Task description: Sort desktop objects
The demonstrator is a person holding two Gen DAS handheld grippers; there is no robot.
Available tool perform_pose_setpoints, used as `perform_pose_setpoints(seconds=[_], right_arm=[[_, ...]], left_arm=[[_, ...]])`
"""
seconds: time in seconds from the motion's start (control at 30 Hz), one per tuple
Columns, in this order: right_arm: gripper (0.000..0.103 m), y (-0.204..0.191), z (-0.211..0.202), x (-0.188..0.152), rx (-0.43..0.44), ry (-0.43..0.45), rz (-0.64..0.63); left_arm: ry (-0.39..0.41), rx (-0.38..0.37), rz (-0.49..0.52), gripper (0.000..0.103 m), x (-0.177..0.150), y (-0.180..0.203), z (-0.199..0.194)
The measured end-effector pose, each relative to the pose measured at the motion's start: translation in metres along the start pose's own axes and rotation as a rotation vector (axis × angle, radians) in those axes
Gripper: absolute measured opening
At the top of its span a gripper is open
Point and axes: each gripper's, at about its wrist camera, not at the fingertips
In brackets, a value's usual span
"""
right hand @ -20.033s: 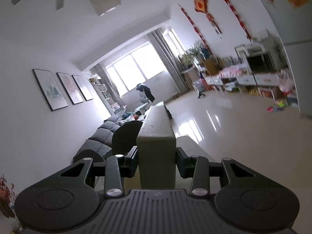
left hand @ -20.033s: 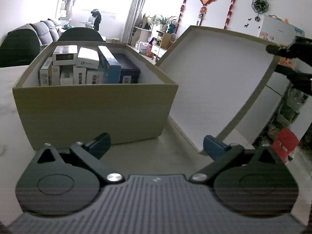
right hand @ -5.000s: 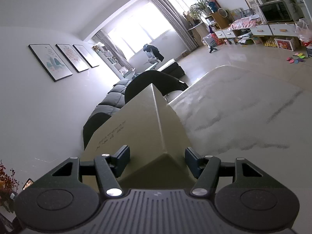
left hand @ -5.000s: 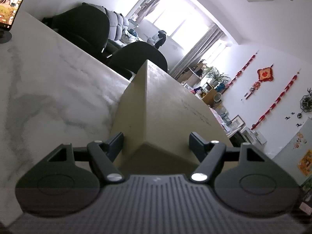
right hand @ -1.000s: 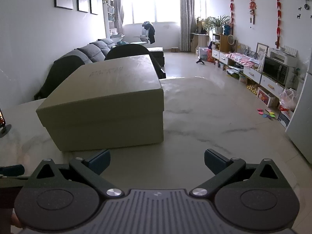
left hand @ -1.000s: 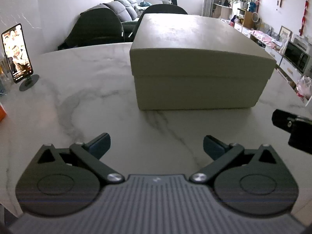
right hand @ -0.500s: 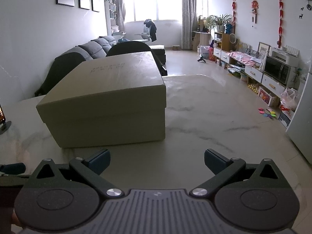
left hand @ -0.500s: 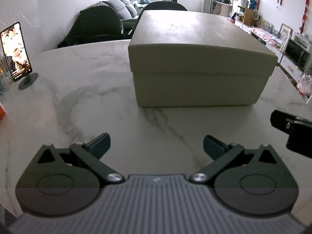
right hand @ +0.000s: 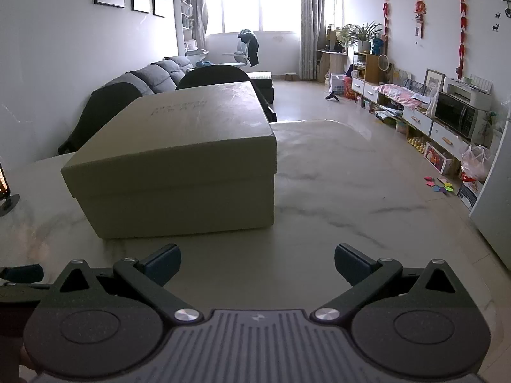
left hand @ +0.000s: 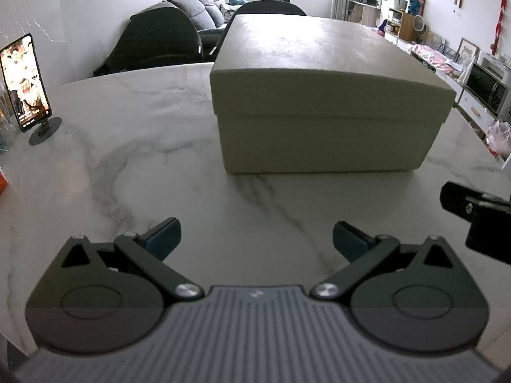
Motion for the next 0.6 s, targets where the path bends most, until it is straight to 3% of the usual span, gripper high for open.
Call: perform_pose_setpoints(seconds=[0.6], right_arm=[[0.103, -0.0034, 0.0022, -0.0023, 0.003, -0.007, -0.008]], left_arm=[[-0.004, -0.003, 0.005, 0.103, -0.0006, -0.0014, 0.0035]])
Point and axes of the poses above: each gripper's, at about its wrist camera, not at the fingertips, and z roughly the way its jaws point, y to its right, x to its top, and after that the axes turned 12 degrees about -z, right-handed
